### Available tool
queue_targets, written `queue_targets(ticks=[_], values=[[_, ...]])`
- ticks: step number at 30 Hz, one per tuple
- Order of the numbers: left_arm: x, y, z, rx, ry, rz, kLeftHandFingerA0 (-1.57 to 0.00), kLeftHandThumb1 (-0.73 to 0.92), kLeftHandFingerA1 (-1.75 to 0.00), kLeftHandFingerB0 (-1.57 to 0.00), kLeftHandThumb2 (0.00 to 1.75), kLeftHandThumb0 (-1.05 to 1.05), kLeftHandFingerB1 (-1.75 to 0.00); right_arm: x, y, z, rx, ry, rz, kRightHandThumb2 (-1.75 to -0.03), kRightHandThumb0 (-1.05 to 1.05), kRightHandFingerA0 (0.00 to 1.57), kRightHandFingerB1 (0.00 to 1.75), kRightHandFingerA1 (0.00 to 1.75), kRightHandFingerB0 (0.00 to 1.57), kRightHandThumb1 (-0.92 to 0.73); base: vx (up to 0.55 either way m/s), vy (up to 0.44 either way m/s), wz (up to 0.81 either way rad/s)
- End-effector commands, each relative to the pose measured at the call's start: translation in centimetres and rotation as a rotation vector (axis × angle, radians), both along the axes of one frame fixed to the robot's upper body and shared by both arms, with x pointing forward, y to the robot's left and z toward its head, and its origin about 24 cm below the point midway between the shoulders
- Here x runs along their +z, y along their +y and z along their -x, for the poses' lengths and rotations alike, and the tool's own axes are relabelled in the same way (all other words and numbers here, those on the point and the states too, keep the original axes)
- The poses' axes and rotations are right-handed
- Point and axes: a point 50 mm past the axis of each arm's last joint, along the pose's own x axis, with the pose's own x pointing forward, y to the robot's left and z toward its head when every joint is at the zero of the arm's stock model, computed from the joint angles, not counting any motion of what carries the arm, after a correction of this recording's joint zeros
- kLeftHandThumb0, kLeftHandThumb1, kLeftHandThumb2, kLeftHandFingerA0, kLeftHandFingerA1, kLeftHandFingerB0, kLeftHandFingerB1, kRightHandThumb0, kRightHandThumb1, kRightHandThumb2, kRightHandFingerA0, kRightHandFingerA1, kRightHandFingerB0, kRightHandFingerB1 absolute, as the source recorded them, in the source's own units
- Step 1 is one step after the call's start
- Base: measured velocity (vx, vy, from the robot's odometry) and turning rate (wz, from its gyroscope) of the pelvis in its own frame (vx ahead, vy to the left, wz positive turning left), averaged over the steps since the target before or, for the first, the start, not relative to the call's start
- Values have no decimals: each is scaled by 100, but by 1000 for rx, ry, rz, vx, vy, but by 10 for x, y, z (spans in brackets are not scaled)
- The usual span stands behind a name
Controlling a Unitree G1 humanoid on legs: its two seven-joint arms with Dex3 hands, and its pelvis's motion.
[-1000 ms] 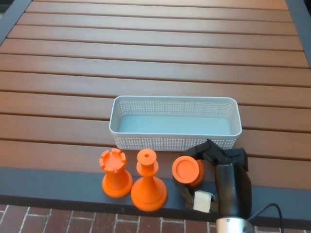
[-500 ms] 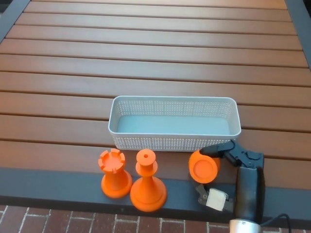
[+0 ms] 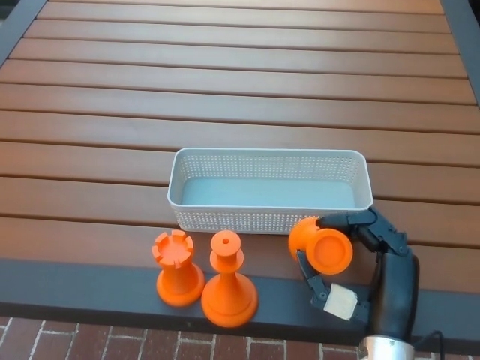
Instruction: Using the right hand to place 3 different shape and weight chess pieces into a small container
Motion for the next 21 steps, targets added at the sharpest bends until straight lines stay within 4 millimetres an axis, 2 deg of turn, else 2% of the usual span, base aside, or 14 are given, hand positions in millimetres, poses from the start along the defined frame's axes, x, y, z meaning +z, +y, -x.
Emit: queue_targets(ticks=[1, 3, 13, 18, 19, 20, 21], values=[[-4, 1, 22, 15, 96, 8, -131, 23, -155, -118, 164, -15, -144, 24, 34, 15, 83, -65, -305, -123, -27, 153, 123, 132, 141, -45, 0, 0, 0], [-5, 1, 21, 27, 95, 25, -130, 24, -154, -118, 163, -17, -143, 26, 33, 17, 88, -61, -301, -126, -31, 155, 124, 133, 143, -46, 0, 0, 0], [-5, 4, 20, 36, 95, 16, -129, 22, -155, -117, 161, -15, -145, 42, 26, 27, 112, -90, -233, -123, -22, 150, 127, 134, 139, -49, 0, 0, 0], [-3, 5, 19, 37, 86, 13, -130, 21, -154, -118, 163, -15, -146, 55, 11, 14, 78, -115, -183, -123, -23, 149, 128, 136, 140, -49, 0, 0, 0], [-4, 7, 16, 44, 83, 15, -134, 18, -154, -120, 170, -14, -144, 57, 9, 10, 72, -125, -166, -118, -40, 142, 130, 138, 132, -58, 0, 0, 0], [-4, 7, 16, 58, 82, 26, -135, 21, -155, -120, 167, -15, -143, 62, 3, 5, 68, -143, -137, -124, -46, 146, 132, 137, 142, -46, 0, 0, 0], [-5, 7, 16, 67, 82, 34, -135, 21, -155, -120, 167, -15, -143, 65, -1, 2, 65, -155, -117, -124, -46, 146, 132, 137, 142, -46, 0, 0, 0]])
